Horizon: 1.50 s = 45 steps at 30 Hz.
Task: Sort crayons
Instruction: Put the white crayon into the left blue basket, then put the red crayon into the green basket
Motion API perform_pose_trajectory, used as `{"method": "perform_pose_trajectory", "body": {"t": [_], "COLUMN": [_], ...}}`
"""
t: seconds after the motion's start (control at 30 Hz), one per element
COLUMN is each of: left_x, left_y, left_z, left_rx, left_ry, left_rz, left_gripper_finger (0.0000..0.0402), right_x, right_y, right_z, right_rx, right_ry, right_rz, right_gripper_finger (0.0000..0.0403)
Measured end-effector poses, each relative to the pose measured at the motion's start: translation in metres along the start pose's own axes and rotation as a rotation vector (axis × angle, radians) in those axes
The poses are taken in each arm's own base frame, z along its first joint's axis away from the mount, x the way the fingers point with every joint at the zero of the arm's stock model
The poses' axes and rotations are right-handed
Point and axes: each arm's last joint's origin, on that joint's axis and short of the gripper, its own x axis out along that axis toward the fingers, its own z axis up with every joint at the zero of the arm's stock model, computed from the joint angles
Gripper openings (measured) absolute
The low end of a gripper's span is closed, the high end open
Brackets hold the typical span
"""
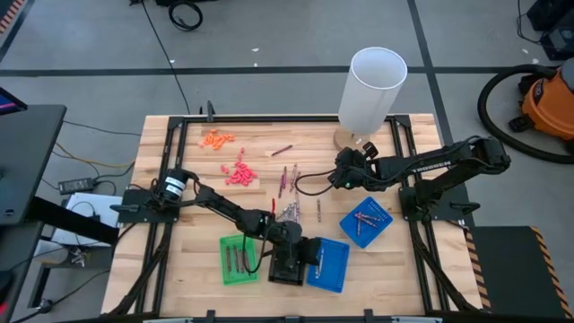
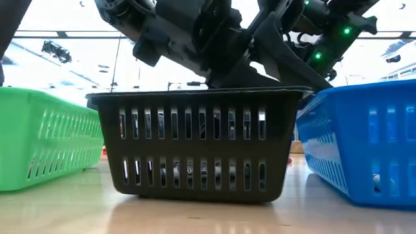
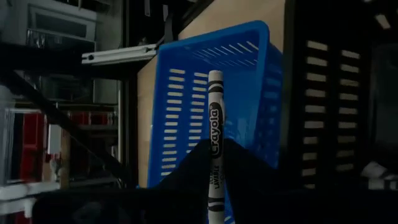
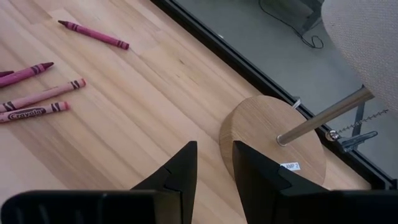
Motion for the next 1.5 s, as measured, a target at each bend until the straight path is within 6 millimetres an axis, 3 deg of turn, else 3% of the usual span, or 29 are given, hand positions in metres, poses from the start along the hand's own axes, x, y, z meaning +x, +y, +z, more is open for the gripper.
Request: {"method": "perform_pose_trajectory", "body": {"t": [0.63, 1.1, 1.5], "left_x": [0.0, 0.001, -0.002], "left_y": [0.001, 0.003, 0.012], "left_z": [0.0, 0.005, 0.004], "left_rx": [0.001, 0.009, -0.024], "left_ry": [0.001, -0.003, 0.07], "left_rz": [0.014, 0.044, 0.111], "left_gripper_finger": [0.0049, 0.0129, 0.0132], "right_x": [0.0, 0.0, 0.0], "right_y": [0.001, 0.001, 0.001], "right_z": [0.0, 0.0, 0.0], "right_rx": [0.008, 0.011, 0.011], "right_ry": [0.002, 0.003, 0.003], "right_rz": [0.008, 0.011, 0.013], "right_gripper_finger": [0.011, 0.011, 0.011]}}
